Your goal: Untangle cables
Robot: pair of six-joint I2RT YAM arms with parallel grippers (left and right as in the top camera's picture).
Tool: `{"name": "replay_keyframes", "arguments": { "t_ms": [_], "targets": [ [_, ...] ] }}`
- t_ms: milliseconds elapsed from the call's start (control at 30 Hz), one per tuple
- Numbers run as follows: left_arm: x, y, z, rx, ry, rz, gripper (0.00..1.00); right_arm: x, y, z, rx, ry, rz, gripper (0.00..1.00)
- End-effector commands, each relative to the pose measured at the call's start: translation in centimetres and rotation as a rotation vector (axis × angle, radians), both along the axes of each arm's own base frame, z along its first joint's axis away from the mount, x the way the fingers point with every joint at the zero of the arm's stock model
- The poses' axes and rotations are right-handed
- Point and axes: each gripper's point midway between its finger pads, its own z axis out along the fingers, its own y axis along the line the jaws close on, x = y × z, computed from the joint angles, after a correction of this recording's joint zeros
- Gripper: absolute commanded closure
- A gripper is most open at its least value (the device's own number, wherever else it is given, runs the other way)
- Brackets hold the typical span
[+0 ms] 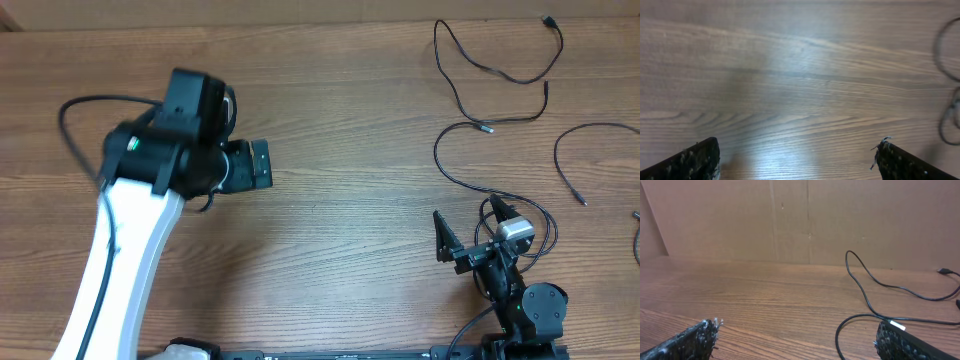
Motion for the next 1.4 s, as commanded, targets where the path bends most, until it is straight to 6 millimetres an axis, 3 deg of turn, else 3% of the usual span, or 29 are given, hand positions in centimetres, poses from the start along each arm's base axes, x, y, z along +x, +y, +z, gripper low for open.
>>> {"name": "replay_keyframes", "arguments": {
  "t_ms": [0,100,133,267,567,767,967,1367],
  "targets": [
    [-2.5,0.4,4.6,-0.040,-0.168,0.000,0.00,0.1,-0.2,-0.2,0.006,-0.003,-0.008,0.00],
    [-4.7,1.0,7.4,-0.070,-0.283,0.000,0.01,0.1,-0.2,-0.2,0.006,-0.003,-0.008,0.00],
    [-6.4,1.4,9.2,-0.089,-0.360,0.000,0.01,0.1,-0.2,-0.2,0.006,-0.003,-0.009,0.00],
    [-10.2,2.4,12.3,-0.130,-0.519,0.000,0.00,0.1,-0.2,-0.2,0.006,-0.003,-0.008,0.00],
    [-17.9,4.2,16.0,-0.206,-0.790,-0.014,0.01,0.1,-0.2,-0.2,0.006,-0.003,-0.009,0.00],
    [-21.6,5.1,16.4,-0.232,-0.888,-0.015,0.00,0.1,-0.2,-0.2,0.006,-0.003,-0.009,0.00],
    [-23.1,5.5,16.5,-0.253,-0.936,-0.029,0.00,0.1,-0.2,-0.2,0.006,-0.003,-0.008,0.00],
    [-27.0,9.1,13.8,-0.185,-1.054,0.097,0.00,0.1,-0.2,-0.2,0.006,-0.003,-0.009,0.00]
  ]
}}
